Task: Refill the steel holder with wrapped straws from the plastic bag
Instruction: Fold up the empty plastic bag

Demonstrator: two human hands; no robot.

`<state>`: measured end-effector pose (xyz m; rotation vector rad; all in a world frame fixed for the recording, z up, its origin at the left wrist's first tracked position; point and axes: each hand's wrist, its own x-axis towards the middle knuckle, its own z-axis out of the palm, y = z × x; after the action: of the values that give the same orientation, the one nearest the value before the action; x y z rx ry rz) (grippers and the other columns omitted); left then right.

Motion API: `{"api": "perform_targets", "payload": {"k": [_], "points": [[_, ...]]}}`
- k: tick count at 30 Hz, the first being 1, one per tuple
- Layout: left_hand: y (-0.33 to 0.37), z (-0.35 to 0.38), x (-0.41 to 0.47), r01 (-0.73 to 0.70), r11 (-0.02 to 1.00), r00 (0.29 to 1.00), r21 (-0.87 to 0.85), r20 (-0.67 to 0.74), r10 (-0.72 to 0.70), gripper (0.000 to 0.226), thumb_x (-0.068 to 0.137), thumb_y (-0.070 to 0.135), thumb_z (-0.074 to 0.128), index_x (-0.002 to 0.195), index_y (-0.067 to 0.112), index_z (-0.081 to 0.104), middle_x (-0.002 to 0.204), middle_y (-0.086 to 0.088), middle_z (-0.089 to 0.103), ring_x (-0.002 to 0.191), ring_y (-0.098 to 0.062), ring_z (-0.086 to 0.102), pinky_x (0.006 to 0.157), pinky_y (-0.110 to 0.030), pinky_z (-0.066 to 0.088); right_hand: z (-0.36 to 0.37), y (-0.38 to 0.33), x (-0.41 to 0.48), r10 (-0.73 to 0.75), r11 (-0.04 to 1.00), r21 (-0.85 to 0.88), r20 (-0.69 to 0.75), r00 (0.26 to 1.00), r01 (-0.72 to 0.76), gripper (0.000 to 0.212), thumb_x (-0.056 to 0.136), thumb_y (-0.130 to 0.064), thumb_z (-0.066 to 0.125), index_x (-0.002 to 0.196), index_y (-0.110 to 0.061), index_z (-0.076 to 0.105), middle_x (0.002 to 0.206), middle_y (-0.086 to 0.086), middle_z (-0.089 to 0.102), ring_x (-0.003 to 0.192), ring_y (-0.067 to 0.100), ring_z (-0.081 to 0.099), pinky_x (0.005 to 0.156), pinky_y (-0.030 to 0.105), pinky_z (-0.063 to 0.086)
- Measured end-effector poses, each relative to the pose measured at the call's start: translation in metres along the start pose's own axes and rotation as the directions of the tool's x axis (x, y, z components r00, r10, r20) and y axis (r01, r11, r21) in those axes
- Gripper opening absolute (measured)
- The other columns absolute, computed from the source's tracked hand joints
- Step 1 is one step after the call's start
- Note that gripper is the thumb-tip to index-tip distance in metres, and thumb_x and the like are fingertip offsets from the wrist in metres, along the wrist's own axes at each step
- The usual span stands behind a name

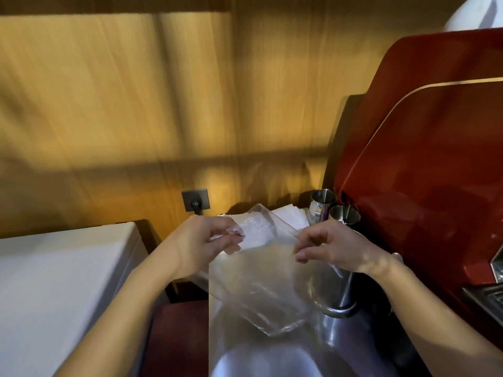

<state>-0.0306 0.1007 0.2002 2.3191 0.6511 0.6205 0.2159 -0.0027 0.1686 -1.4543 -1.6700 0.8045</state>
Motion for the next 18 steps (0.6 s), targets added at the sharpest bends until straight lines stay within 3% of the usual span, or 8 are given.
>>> {"api": "perform_targets", "payload": {"k": [2, 5, 7, 9, 12, 13, 15, 18], "points": [[-0.011, -0.005, 0.002, 0.034, 0.999, 0.999, -0.041, -0.024, -0.035, 0.008, 0.083, 0.025, 0.064, 0.085, 0.022, 0.072, 0.075, 0.002, 0.076, 0.075, -0.003, 0.069, 0.075, -0.024, 0.053, -0.003, 0.004, -0.002, -0.02, 0.999, 0.041, -0.032, 0.999, 0.022, 0.013, 0.074, -0.003, 0.072, 0.068, -0.015, 0.071, 0.061, -0.001, 0.069, 0.063, 0.009, 0.064, 0.065, 0.016, 0.05], [-0.029, -0.011, -0.001, 0.055, 0.94, 0.998, -0.337, 0.002, -0.057, 0.025, 0.076, 0.039, 0.07, 0.085, 0.015, 0.072, 0.075, -0.005, 0.076, 0.073, -0.016, 0.072, 0.066, -0.018, 0.053, -0.01, 0.011, -0.007, -0.003, 0.985, 0.17, -0.103, 0.995, 0.02, 0.005, 0.068, -0.009, 0.076, 0.066, -0.013, 0.072, 0.06, 0.002, 0.071, 0.062, 0.015, 0.065, 0.063, 0.023, 0.054], [-0.041, -0.009, -0.005, 0.091, 0.865, 0.996, -0.494, 0.027, -0.09, 0.04, 0.074, 0.048, 0.069, 0.089, 0.011, 0.072, 0.081, -0.011, 0.076, 0.076, -0.026, 0.071, 0.067, -0.024, 0.057, -0.013, 0.015, -0.01, 0.014, 0.968, 0.25, -0.155, 0.988, 0.026, 0.01, 0.063, -0.018, 0.076, 0.068, -0.011, 0.072, 0.06, 0.005, 0.071, 0.059, 0.017, 0.065, 0.058, 0.023, 0.054], [-0.055, -0.002, -0.007, 0.115, 0.716, 0.993, -0.689, 0.054, -0.108, 0.038, 0.076, 0.044, 0.067, 0.089, 0.008, 0.071, 0.076, -0.01, 0.074, 0.072, -0.027, 0.071, 0.068, -0.03, 0.058, -0.013, 0.021, -0.012, 0.038, 0.948, 0.316, -0.194, 0.98, 0.026, 0.013, 0.062, -0.018, 0.076, 0.07, -0.009, 0.072, 0.059, 0.006, 0.071, 0.055, 0.016, 0.065, 0.054, 0.022, 0.053], [-0.062, 0.016, -0.009, 0.123, 0.452, 0.984, -0.883, 0.048, -0.174, 0.031, 0.064, 0.044, 0.079, 0.079, 0.019, 0.069, 0.059, 0.001, 0.062, 0.059, -0.015, 0.061, 0.061, -0.026, 0.056, -0.007, 0.028, -0.012, 0.082, 0.904, 0.427, -0.216, 0.973, 0.019, 0.011, 0.061, -0.014, 0.076, 0.07, -0.008, 0.072, 0.059, 0.008, 0.07, 0.053, 0.018, 0.064, 0.051, 0.023, 0.053], [-0.064, 0.023, -0.01, 0.12, 0.445, 0.984, -0.888, 0.047, -0.171, 0.032, 0.064, 0.044, 0.078, 0.084, 0.02, 0.07, 0.062, -0.004, 0.067, 0.062, -0.021, 0.062, 0.065, -0.026, 0.056, -0.003, 0.03, -0.01, 0.088, 0.888, 0.46, -0.224, 0.971, 0.026, 0.01, 0.062, -0.012, 0.075, 0.069, -0.007, 0.071, 0.059, 0.008, 0.07, 0.052, 0.018, 0.063, 0.051, 0.023, 0.052], [-0.065, 0.037, -0.011, 0.13, 0.472, 0.987, -0.872, 0.068, -0.147, 0.04, 0.073, 0.043, 0.07, 0.105, 0.02, 0.067, 0.098, -0.017, 0.071, 0.09, -0.04, 0.059, 0.082, -0.032, 0.055, 0.005, 0.035, -0.007, 0.092, 0.861, 0.506, -0.244, 0.965, 0.045, 0.008, 0.062, -0.009, 0.074, 0.069, -0.006, 0.071, 0.059, 0.01, 0.07, 0.051, 0.019, 0.062, 0.049, 0.024, 0.052], [-0.06, 0.053, -0.012, 0.174, 0.481, 0.983, -0.859, 0.123, -0.136, 0.066, 0.069, 0.04, 0.075, 0.123, 0.009, 0.054, 0.125, -0.018, 0.061, 0.12, -0.029, 0.054, 0.099, -0.041, 0.039, 0.013, 0.04, -0.004, 0.107, 0.84, 0.539, -0.272, 0.956, 0.059, 0.012, 0.06, -0.012, 0.075, 0.07, -0.007, 0.072, 0.06, 0.011, 0.07, 0.052, 0.02, 0.064, 0.05, 0.024, 0.053]]}}
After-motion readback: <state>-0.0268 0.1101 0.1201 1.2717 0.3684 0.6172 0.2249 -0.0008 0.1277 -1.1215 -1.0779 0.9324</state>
